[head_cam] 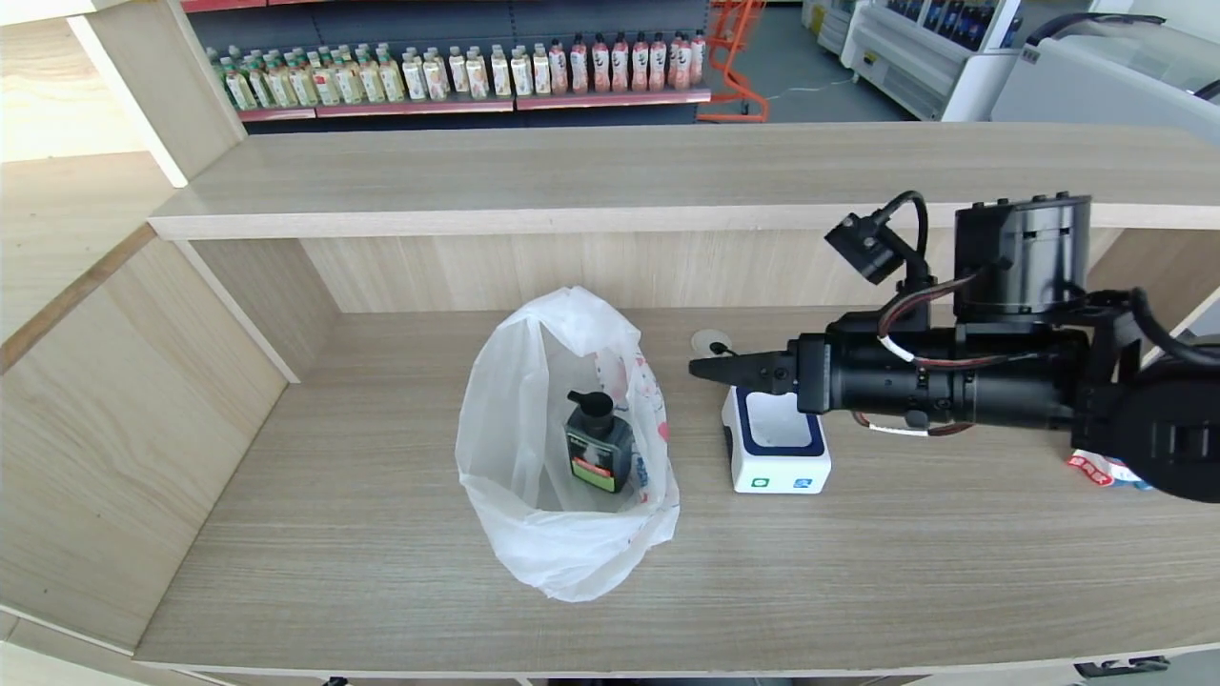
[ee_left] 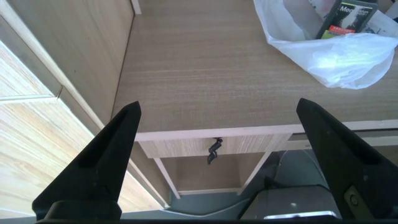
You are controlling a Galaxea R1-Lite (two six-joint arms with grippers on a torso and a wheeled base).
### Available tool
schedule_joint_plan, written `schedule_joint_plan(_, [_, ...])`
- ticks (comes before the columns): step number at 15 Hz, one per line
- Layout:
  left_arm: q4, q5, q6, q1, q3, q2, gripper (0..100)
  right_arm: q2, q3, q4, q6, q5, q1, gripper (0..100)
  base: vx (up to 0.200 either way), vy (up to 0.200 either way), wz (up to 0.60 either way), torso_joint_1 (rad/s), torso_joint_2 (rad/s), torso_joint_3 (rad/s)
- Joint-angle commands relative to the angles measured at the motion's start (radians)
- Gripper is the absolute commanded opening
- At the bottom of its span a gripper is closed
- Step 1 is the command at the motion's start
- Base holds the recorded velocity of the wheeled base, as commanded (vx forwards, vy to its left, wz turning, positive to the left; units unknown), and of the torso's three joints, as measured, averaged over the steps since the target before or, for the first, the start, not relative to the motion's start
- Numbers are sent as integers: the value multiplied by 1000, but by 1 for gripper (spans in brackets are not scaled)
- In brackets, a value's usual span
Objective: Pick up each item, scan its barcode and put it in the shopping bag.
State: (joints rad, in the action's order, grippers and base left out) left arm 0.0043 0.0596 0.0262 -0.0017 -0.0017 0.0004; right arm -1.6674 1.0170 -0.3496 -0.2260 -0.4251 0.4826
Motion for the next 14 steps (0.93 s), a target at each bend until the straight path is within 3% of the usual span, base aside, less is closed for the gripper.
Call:
schedule_joint_plan(1, [0,0,0,0,0,0,100,259,-60,218,-18,203,-93,100,0,0,0,0,0,0])
schedule_joint_plan(3, [0,0,0,0,0,0,100,322,-86,288,-15,241,-125,100,0,0,0,0,0,0])
schedule_joint_plan(11, [0,0,0,0,0,0,100,359,-132,294,-10,244,-182,100,0,0,0,0,0,0])
schedule_joint_plan(14, [0,0,-3,0,0,1,100,362,-137,308,-12,246,-193,100,-200,0,0,6,2,2])
